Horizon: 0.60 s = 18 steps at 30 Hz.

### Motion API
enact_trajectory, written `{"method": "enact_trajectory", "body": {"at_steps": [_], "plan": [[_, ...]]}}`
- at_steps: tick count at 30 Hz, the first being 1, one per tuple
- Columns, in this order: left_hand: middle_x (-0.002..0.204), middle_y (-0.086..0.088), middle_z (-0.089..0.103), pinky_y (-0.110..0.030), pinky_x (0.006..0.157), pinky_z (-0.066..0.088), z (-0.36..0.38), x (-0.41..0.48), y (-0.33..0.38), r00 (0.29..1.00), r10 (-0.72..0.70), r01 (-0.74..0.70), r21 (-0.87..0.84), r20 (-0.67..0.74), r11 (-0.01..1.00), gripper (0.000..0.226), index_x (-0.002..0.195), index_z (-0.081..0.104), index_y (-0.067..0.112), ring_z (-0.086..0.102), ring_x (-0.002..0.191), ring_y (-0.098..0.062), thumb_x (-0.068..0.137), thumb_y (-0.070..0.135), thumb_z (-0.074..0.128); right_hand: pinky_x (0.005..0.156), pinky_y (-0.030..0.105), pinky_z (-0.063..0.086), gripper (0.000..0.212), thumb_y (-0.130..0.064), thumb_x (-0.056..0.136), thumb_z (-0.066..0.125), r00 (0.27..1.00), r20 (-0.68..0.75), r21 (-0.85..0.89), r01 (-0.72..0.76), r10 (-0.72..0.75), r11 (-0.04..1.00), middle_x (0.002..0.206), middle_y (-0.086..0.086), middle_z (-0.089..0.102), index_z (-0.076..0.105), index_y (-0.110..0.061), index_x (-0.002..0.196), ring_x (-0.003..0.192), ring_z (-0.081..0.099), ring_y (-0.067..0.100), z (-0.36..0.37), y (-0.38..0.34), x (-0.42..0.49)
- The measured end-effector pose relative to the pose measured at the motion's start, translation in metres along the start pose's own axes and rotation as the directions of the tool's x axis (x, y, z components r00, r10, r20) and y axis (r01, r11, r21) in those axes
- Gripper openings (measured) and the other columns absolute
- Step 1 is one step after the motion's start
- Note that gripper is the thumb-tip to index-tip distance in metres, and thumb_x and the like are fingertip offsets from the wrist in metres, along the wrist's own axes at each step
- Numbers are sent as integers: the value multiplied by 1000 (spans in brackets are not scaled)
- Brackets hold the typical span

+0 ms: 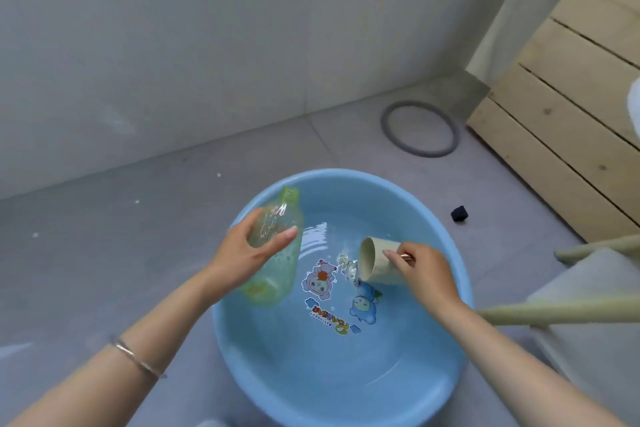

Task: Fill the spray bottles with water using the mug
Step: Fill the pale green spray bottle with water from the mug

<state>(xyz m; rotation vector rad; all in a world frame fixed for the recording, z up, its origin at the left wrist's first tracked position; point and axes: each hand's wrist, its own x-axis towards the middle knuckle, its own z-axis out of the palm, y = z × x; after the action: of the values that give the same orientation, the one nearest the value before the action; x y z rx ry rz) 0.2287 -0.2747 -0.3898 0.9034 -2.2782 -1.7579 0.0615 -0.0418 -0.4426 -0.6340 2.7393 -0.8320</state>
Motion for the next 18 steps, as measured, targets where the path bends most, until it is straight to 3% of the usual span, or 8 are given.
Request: {"method": "enact_trajectory", "body": {"at_steps": [3,7,11,14,18], "plan": [[98,21,70,-16,81,46,2,4,-14,999,-37,37,-25,3,999,53,112,62,33,63,87,13,66,60,65,58,33,30,34,-35,87,64,1000,0,-15,30,-30,999,63,-1,51,56,-12,64,71,49,22,19,0,4],[91,28,70,-20,81,48,4,2,-20,999,-54,54,-79,7,995,43,104,63,36,66,85,9,67,57,65,65,30,26,29,-34,89,62,991,67,-70,121,-117,990,74,5,60,62,-12,71,82,52,26,44,-15,-4],[91,27,71,-21,83,50,1,-2,-18,998,-54,49,-137,-26,989,41,103,63,39,67,85,7,66,57,66,68,26,26,30,-34,90,61,970,138,10,203,-202,979,69,0,56,58,-14,68,79,48,20,63,-38,-19],[87,25,71,-13,71,50,-4,-6,-14,998,-35,25,-182,-51,983,39,102,62,38,67,81,6,67,54,64,63,17,30,33,-33,90,63,980,158,245,77,-118,966,62,-7,48,59,-9,67,69,43,10,58,-47,-25],[89,20,72,-10,67,51,-12,-5,-13,995,-5,-20,-234,-102,972,36,103,62,38,67,81,4,69,50,65,54,16,32,39,-35,91,60,966,244,529,-206,85,823,60,-2,45,55,-12,61,60,39,11,40,-46,-32]]}}
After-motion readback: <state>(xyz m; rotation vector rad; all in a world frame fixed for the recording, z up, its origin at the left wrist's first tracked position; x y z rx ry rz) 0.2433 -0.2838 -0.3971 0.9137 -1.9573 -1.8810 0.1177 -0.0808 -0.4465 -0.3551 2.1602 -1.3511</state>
